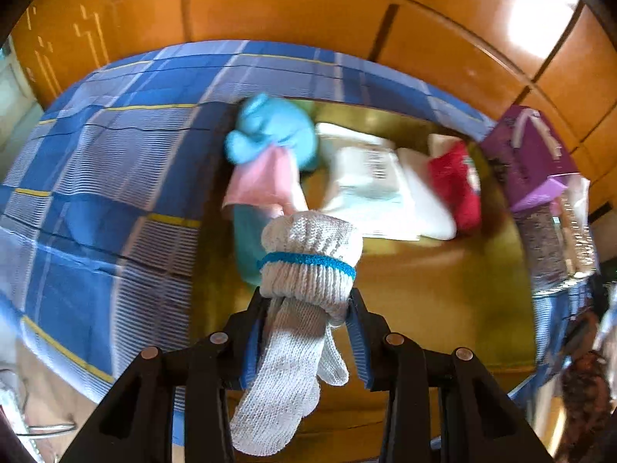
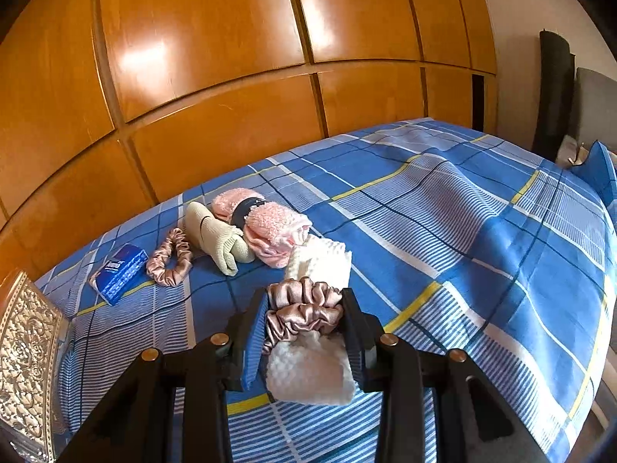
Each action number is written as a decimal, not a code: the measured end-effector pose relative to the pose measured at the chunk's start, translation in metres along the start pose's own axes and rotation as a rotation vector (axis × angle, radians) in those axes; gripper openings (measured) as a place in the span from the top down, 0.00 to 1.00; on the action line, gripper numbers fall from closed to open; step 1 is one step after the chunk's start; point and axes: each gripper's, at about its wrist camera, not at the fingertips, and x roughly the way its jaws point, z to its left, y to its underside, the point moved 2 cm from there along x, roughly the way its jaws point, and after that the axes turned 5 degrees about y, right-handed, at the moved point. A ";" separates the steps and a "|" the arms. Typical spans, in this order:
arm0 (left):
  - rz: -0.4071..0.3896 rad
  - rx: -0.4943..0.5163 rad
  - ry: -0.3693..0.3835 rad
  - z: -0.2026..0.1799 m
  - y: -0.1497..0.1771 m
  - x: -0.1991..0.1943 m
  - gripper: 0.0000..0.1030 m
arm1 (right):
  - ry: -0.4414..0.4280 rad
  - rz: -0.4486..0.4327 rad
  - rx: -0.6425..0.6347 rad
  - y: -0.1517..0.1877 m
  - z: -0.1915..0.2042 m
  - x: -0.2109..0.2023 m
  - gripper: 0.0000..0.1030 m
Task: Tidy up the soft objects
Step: 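Carry the white knit sock into the gold tray and open the left tool, then carry the scrunchie and white cloth into the gold tray, open right tool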
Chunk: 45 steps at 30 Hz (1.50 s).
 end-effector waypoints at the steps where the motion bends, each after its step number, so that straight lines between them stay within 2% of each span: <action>1: -0.001 0.001 -0.018 0.003 -0.001 0.001 0.61 | 0.004 0.000 -0.004 0.000 0.001 0.000 0.65; 4: -0.008 -0.007 -0.046 0.011 -0.001 0.004 0.56 | 0.015 -0.004 -0.015 0.000 0.003 -0.001 0.65; 5: -0.013 -0.011 -0.050 0.012 0.000 0.003 0.48 | 0.022 -0.008 -0.017 0.000 0.004 -0.001 0.65; 6: -0.025 -0.013 -0.053 0.012 0.001 0.002 0.35 | 0.027 -0.011 -0.016 0.000 0.004 -0.003 0.65; 7: -0.046 -0.015 -0.044 0.010 0.002 -0.002 0.32 | 0.033 -0.015 -0.014 0.000 0.003 -0.004 0.65; 9: -0.082 -0.022 -0.025 0.007 0.005 -0.011 0.19 | 0.044 -0.020 -0.007 0.000 0.002 -0.006 0.65; 15: -0.214 -0.044 -0.001 -0.001 0.006 -0.038 0.15 | 0.074 -0.028 -0.036 -0.009 0.005 -0.016 0.65; 19: -0.282 -0.076 0.053 -0.007 0.002 -0.051 0.05 | 0.019 -0.073 -0.036 -0.024 0.014 -0.043 0.65; 26: -0.294 -0.127 0.103 -0.015 0.002 -0.048 0.05 | -0.181 -0.172 -0.005 -0.056 0.051 -0.117 0.65; 33: -0.277 -0.097 0.119 -0.029 0.008 -0.040 0.05 | -0.397 -0.232 -0.092 -0.060 0.114 -0.184 0.65; 38: -0.265 -0.082 0.134 -0.033 0.014 -0.036 0.05 | -0.562 -0.196 -0.163 -0.049 0.164 -0.218 0.65; 45: -0.267 -0.070 0.159 -0.034 0.015 -0.037 0.05 | -0.743 -0.081 -0.319 -0.003 0.239 -0.244 0.65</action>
